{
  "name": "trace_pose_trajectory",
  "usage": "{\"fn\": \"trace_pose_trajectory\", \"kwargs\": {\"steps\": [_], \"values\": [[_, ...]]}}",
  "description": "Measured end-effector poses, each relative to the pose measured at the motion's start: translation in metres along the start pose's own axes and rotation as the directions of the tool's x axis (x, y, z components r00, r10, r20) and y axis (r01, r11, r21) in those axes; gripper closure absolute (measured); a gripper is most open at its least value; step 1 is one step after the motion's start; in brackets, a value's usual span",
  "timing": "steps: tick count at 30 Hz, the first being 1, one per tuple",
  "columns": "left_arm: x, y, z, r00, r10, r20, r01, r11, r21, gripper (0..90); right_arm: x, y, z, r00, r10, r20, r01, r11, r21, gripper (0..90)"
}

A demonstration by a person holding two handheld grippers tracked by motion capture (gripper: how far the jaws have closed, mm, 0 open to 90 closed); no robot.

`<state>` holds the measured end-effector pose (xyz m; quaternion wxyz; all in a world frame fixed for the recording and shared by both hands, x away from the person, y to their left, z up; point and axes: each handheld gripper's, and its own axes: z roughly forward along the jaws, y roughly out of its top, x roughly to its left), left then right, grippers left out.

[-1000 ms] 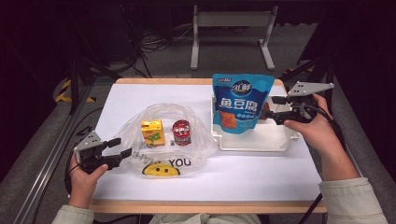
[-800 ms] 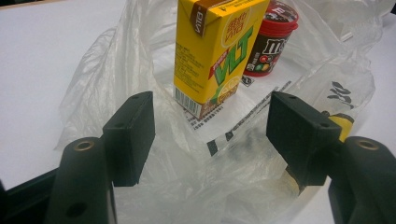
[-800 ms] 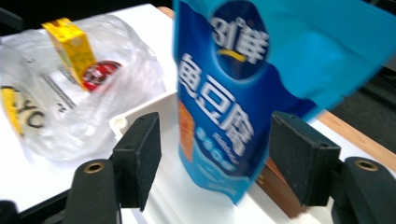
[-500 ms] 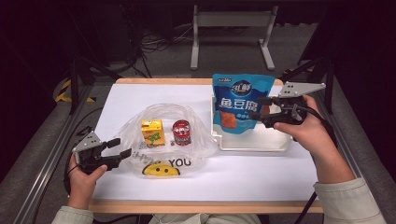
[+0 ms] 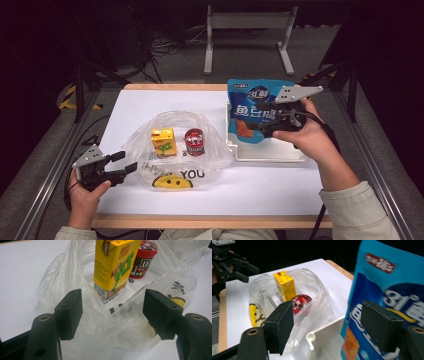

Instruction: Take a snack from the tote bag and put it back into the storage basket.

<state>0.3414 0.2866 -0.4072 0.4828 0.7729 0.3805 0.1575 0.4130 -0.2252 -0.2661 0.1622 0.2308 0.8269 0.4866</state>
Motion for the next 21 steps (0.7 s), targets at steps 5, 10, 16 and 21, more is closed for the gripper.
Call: {"fn": "trace_pose_trajectory", "kwargs": {"steps": [5, 10, 16, 21], "values": [[0.001, -0.003, -0.004, 0.9999, -0.009, -0.009, 0.009, 1.0000, 0.004, 32.7, 0.008, 0.008, 0.011, 0.9992, -0.007, -0.039, 0.006, 1.000, -0.024, 25.4], [0.000, -0.006, -0.007, 0.9999, -0.010, -0.012, 0.010, 0.9999, 0.011, 32.6, 0.013, 0.013, 0.023, 0.9980, -0.014, -0.061, 0.013, 1.000, -0.020, 25.0], [0.002, -0.007, -0.008, 0.9997, -0.020, -0.016, 0.020, 0.9997, 0.014, 32.4, 0.020, 0.019, 0.041, 0.9953, -0.019, -0.095, 0.016, 0.999, -0.032, 24.5], [0.003, -0.007, -0.007, 0.9998, -0.015, -0.014, 0.016, 0.9998, 0.013, 32.3, 0.031, 0.026, 0.059, 0.9912, -0.037, -0.127, 0.033, 0.999, -0.033, 24.5]]}}
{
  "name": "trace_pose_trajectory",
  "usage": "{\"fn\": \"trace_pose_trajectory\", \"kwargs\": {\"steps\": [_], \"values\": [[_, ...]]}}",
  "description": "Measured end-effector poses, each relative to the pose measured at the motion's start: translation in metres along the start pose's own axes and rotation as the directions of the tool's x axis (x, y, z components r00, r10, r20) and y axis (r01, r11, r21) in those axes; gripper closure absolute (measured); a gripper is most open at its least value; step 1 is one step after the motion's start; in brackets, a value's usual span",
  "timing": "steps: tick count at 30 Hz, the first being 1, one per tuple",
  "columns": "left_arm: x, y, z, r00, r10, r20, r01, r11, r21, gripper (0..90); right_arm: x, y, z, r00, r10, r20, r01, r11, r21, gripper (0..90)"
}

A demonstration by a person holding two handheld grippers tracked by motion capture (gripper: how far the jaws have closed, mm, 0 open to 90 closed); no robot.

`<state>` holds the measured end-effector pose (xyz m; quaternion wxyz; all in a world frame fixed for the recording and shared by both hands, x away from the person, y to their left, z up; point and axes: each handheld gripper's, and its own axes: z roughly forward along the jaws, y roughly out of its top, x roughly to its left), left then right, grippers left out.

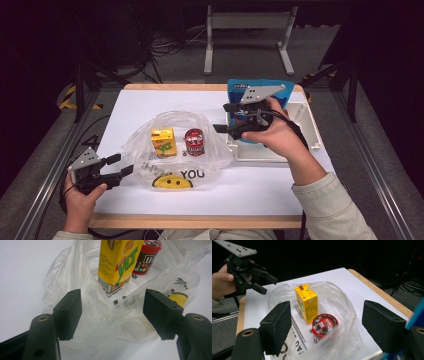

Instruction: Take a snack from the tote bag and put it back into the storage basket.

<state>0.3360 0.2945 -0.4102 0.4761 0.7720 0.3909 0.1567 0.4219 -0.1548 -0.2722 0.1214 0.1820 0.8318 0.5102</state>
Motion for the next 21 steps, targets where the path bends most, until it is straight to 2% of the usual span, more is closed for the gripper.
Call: {"fn": "trace_pose_trajectory", "kwargs": {"steps": [14, 15, 17, 21], "values": [[0.002, 0.001, 0.000, 1.0000, -0.002, 0.004, 0.002, 1.0000, -0.007, 32.4, 0.008, 0.009, 0.043, 0.9981, -0.025, -0.056, 0.026, 1.000, 0.014, 23.8], [0.002, 0.002, 0.000, 1.0000, -0.003, 0.003, 0.003, 0.9999, -0.011, 32.4, 0.009, 0.009, 0.053, 0.9976, -0.025, -0.065, 0.027, 0.999, 0.023, 23.7], [0.002, 0.002, 0.000, 1.0000, -0.003, 0.004, 0.003, 0.9999, -0.012, 32.4, 0.010, 0.010, 0.056, 0.9971, -0.025, -0.071, 0.027, 0.999, 0.026, 23.7], [0.002, 0.003, 0.001, 1.0000, -0.001, 0.006, 0.001, 0.9999, -0.016, 32.4, 0.011, 0.011, 0.076, 0.9951, -0.034, -0.093, 0.038, 0.998, 0.048, 23.9]]}}
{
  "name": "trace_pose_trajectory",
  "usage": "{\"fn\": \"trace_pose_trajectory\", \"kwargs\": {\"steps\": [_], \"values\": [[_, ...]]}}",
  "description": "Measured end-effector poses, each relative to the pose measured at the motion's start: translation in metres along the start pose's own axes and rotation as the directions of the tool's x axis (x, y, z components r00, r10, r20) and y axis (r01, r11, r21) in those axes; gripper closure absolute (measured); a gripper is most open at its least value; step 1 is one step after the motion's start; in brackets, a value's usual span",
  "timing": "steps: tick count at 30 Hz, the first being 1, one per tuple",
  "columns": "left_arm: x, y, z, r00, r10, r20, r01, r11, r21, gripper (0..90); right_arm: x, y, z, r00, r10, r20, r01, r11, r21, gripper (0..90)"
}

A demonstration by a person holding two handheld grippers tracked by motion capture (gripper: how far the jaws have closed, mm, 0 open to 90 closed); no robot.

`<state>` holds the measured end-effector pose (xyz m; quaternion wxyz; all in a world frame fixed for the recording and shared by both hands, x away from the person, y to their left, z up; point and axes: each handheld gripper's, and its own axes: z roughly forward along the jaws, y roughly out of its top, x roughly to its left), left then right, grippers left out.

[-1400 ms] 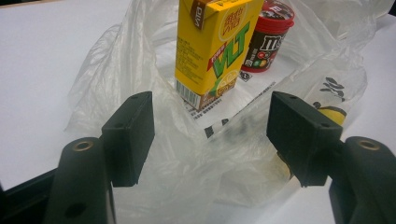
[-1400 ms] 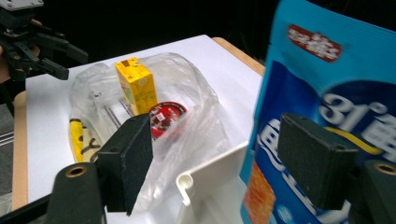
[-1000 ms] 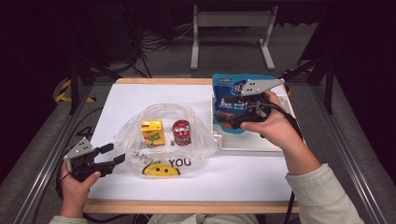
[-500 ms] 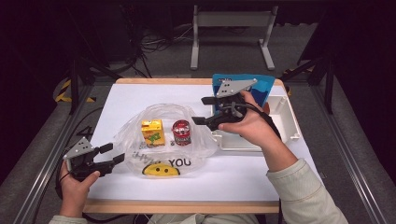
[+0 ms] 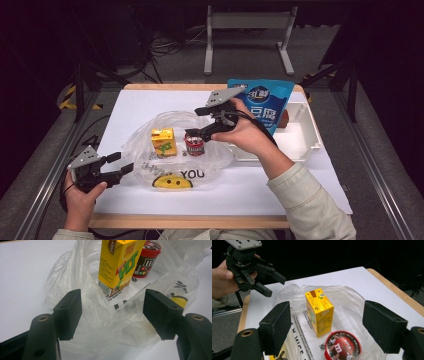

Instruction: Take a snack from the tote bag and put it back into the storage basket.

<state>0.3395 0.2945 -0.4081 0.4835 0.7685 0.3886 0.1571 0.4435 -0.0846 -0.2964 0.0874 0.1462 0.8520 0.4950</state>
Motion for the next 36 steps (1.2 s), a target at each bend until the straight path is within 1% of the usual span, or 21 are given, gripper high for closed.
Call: {"fn": "trace_pose_trajectory", "kwargs": {"steps": [4, 5, 8, 12, 14, 15, 19, 20, 21, 22, 23, 24, 28, 33, 36], "values": [[0.001, 0.000, 0.000, 1.0000, -0.002, 0.001, 0.002, 1.0000, -0.001, 32.4, -0.001, 0.002, 0.014, 0.9999, -0.007, -0.012, 0.007, 1.000, 0.008, 24.1], [0.001, 0.000, 0.000, 1.0000, -0.002, 0.001, 0.002, 1.0000, -0.001, 32.4, -0.001, 0.002, 0.014, 0.9999, -0.007, -0.012, 0.007, 1.000, 0.008, 24.1], [0.001, 0.000, 0.000, 1.0000, 0.001, 0.002, -0.001, 1.0000, -0.004, 32.4, -0.001, 0.004, 0.024, 0.9996, -0.020, -0.019, 0.020, 1.000, 0.018, 24.1], [0.002, 0.000, -0.001, 1.0000, 0.002, 0.000, -0.002, 1.0000, -0.005, 32.4, 0.000, 0.007, 0.037, 0.9996, -0.017, -0.024, 0.018, 1.000, 0.021, 22.5], [0.002, 0.000, -0.001, 1.0000, -0.007, 0.004, 0.007, 0.9999, -0.009, 32.5, 0.000, 0.008, 0.046, 0.9995, -0.019, -0.026, 0.020, 0.999, 0.037, 22.1], [0.002, 0.000, -0.002, 1.0000, -0.007, 0.003, 0.007, 0.9999, -0.010, 32.5, 0.000, 0.008, 0.046, 0.9995, -0.019, -0.026, 0.020, 0.999, 0.037, 22.1], [0.002, 0.000, -0.001, 1.0000, -0.008, 0.005, 0.008, 0.9999, -0.008, 32.5, 0.000, 0.007, 0.059, 0.9992, -0.014, -0.037, 0.017, 0.998, 0.061, 21.9], [0.002, 0.000, -0.002, 1.0000, -0.008, 0.005, 0.008, 0.9999, -0.008, 32.5, 0.001, 0.007, 0.061, 0.9992, -0.007, -0.039, 0.010, 0.997, 0.074, 21.0], [0.002, 0.000, -0.002, 1.0000, -0.006, 0.004, 0.007, 0.9999, -0.010, 32.5, 0.001, 0.005, 0.063, 0.9987, 0.043, -0.027, -0.040, 0.992, 0.118, 19.7], [0.002, 0.000, -0.002, 1.0000, -0.006, 0.004, 0.006, 0.9999, -0.012, 32.5, 0.001, 0.005, 0.066, 0.9960, 0.088, -0.016, -0.083, 0.982, 0.171, 19.3], [0.002, 0.000, -0.002, 1.0000, -0.005, 0.005, 0.005, 0.9999, -0.014, 32.6, 0.000, 0.004, 0.068, 0.9974, 0.069, -0.019, -0.065, 0.981, 0.185, 19.0], [0.002, 0.000, -0.002, 1.0000, -0.005, 0.005, 0.005, 0.9999, -0.011, 32.6, -0.001, 0.004, 0.073, 0.9991, 0.038, -0.017, -0.035, 0.983, 0.181, 19.2], [0.003, 0.000, -0.002, 0.9999, -0.009, 0.006, 0.009, 0.9999, -0.012, 32.6, -0.003, 0.002, 0.080, 0.9986, 0.046, -0.026, -0.041, 0.983, 0.177, 18.4], [0.003, 0.000, -0.002, 0.9999, -0.013, 0.007, 0.013, 0.9998, -0.015, 32.6, -0.004, -0.001, 0.094, 0.9992, 0.016, -0.038, -0.009, 0.986, 0.166, 16.3], [0.002, 0.000, -0.002, 0.9999, -0.012, 0.008, 0.012, 0.9998, -0.016, 32.6, -0.006, -0.003, 0.103, 0.9984, 0.019, -0.053, -0.010, 0.986, 0.165, 14.7]]}}
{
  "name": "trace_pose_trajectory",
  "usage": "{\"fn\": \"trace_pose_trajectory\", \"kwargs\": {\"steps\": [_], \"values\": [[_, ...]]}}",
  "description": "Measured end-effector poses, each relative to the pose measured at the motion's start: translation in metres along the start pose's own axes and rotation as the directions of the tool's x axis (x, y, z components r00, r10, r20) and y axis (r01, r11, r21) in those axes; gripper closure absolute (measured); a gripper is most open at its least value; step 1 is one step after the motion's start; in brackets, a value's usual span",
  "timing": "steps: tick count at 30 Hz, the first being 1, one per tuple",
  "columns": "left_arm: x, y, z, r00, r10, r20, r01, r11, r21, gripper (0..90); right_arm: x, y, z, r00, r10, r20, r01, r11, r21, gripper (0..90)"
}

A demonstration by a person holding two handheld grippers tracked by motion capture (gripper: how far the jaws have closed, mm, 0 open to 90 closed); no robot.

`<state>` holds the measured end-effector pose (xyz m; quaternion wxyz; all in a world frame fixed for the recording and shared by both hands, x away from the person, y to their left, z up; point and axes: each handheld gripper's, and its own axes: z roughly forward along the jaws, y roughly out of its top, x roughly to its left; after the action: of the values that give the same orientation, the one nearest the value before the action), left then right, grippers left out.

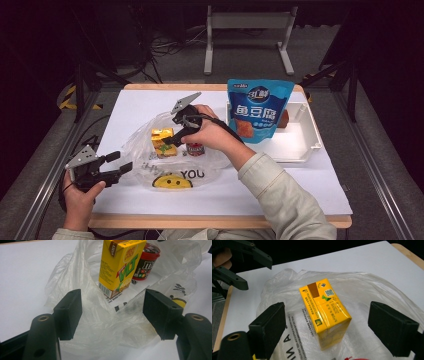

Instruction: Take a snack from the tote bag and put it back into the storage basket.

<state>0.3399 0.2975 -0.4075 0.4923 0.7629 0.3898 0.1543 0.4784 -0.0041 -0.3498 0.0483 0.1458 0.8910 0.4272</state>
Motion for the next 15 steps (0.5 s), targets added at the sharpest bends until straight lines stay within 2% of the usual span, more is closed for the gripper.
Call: {"fn": "trace_pose_trajectory", "kwargs": {"steps": [5, 8, 15], "values": [[0.000, 0.000, 0.000, 1.0000, 0.001, 0.001, -0.001, 1.0000, -0.001, 32.5, -0.002, -0.002, 0.014, 0.9998, -0.017, -0.004, 0.017, 1.000, 0.006, 11.6], [0.001, 0.000, 0.000, 1.0000, 0.002, 0.001, -0.002, 1.0000, 0.000, 32.6, -0.003, -0.003, 0.023, 0.9991, -0.033, -0.026, 0.034, 0.999, 0.011, 8.0], [0.002, -0.002, -0.002, 1.0000, 0.000, -0.001, 0.000, 1.0000, -0.004, 32.6, -0.004, -0.006, 0.037, 0.9984, -0.036, -0.044, 0.037, 0.999, 0.022, 8.4]]}}
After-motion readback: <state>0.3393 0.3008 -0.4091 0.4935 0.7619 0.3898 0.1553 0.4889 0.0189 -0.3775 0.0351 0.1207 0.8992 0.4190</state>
